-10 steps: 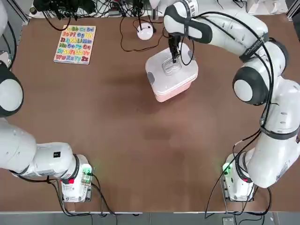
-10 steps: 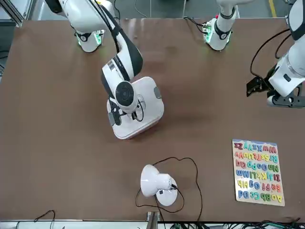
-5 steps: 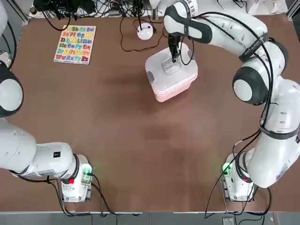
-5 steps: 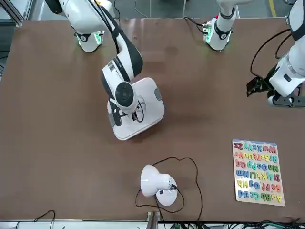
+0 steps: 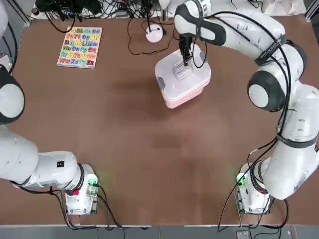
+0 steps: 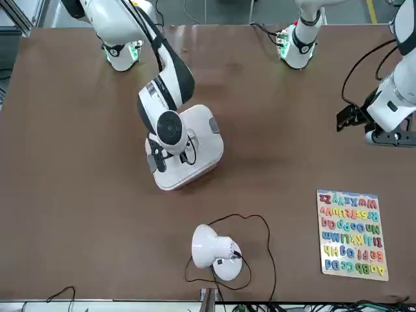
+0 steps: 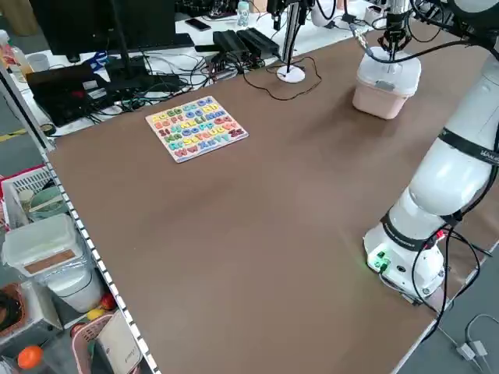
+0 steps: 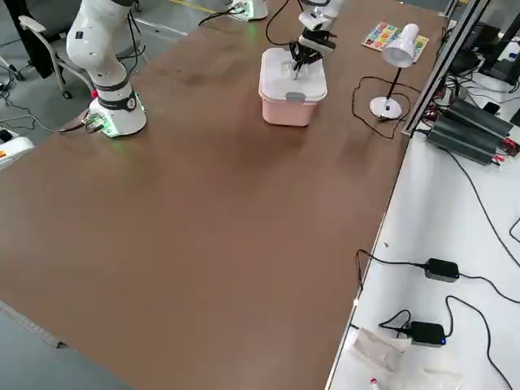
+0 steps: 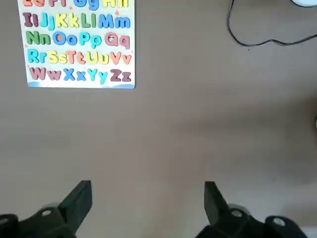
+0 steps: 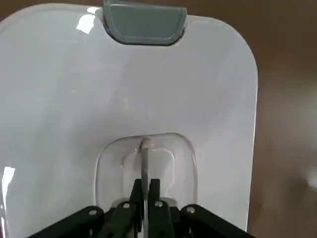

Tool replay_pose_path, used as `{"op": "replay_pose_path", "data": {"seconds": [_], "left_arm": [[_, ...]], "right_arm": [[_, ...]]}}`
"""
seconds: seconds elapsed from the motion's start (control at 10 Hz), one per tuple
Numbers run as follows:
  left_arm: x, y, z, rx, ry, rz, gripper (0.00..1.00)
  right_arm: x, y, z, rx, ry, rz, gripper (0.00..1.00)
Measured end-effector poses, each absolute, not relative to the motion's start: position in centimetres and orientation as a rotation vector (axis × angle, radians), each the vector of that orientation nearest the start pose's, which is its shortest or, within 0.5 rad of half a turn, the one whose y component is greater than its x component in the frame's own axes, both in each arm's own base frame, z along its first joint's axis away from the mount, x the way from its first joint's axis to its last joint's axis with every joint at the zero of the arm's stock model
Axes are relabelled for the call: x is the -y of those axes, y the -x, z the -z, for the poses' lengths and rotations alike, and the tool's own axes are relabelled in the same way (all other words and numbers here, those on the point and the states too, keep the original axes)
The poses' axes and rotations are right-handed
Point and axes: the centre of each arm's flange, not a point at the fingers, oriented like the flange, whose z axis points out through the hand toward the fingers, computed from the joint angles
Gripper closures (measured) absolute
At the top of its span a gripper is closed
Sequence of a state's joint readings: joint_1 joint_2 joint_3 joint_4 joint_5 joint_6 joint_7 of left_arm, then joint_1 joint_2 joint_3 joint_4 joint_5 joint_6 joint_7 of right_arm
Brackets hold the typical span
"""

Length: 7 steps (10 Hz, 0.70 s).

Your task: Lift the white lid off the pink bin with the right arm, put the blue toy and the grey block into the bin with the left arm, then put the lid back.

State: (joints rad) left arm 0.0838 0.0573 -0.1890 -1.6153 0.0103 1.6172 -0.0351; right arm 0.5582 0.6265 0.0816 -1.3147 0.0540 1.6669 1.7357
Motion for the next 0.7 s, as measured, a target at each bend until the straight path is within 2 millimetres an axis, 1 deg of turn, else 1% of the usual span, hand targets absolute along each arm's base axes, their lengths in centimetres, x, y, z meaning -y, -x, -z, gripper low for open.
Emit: {"op": "replay_pose_path", "data": {"seconds": [0.2, 0.7], "left_arm": [[5.64, -56.99, -57.51, -0.111, 3.135, -0.087, 0.00], [5.69, -56.98, -57.50, -0.113, 3.135, -0.087, 0.00]], "right_arm": [[-40.84, -55.92, -34.56, -1.748, 2.860, -0.346, 0.93], [-40.68, -55.87, -34.45, -1.723, 2.886, -0.346, 0.93]]}}
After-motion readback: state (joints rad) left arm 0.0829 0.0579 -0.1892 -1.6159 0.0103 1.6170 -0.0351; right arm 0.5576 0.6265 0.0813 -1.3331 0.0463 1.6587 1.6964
